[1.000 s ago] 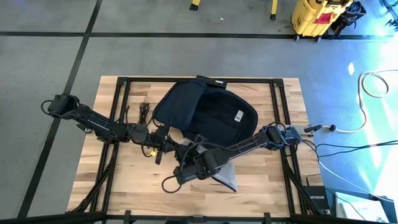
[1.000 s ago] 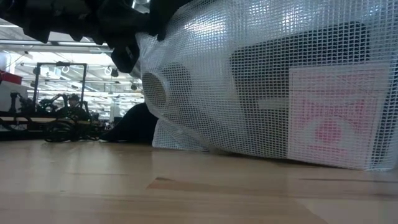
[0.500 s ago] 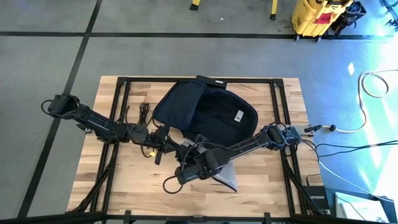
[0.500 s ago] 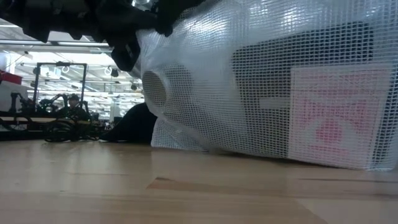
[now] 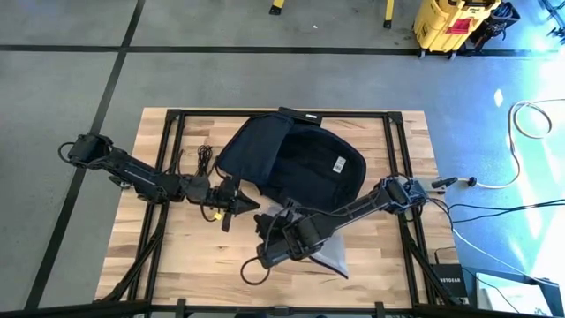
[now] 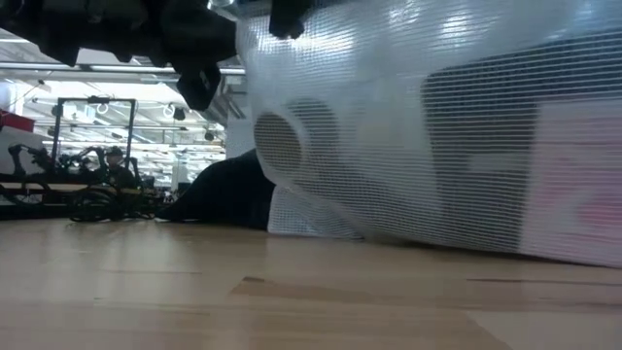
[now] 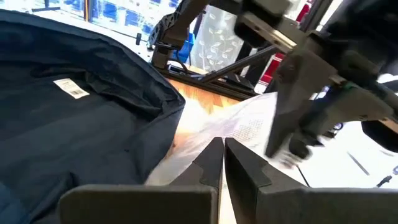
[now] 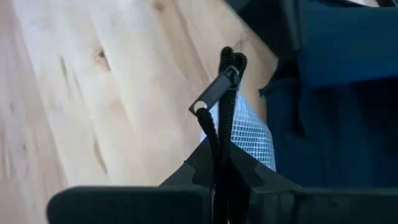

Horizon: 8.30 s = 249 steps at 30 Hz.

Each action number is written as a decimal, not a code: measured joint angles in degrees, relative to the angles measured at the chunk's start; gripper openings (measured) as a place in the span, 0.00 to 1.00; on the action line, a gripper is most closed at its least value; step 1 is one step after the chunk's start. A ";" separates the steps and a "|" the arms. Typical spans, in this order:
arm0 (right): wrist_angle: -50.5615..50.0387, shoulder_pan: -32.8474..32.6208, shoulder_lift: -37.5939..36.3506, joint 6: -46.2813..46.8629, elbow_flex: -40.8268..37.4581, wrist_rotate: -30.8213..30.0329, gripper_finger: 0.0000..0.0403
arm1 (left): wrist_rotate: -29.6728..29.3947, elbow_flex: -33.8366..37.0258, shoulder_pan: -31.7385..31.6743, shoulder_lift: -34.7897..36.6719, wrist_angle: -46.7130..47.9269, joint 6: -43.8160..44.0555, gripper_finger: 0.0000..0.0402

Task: Unpack backpack
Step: Open the transparent zip bag

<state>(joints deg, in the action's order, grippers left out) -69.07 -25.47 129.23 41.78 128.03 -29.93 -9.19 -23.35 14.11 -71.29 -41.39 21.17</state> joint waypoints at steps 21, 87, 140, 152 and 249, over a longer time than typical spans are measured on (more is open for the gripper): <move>-3.04 -0.05 -2.96 -1.20 -0.07 -0.91 0.00 | 9.36 0.26 3.43 0.02 -1.82 -16.62 0.08; -1.60 0.06 -3.08 -1.86 -0.09 5.24 0.00 | 8.94 -7.72 2.40 -5.99 0.81 -19.93 0.00; -8.76 -1.62 -3.50 -1.50 2.14 17.03 0.00 | 7.89 -7.67 2.03 -6.04 3.19 -19.47 0.00; -12.54 -4.71 -3.52 1.28 2.14 16.63 0.00 | 7.93 -7.67 2.01 -6.08 3.08 -18.62 0.00; -20.94 -18.39 -4.46 19.44 2.05 8.90 0.00 | -4.65 -38.02 17.02 -15.53 44.09 -24.21 0.73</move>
<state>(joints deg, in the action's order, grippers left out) -90.02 -43.86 124.77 61.21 130.08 -21.04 -13.84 -61.37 31.14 -86.81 2.70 -3.04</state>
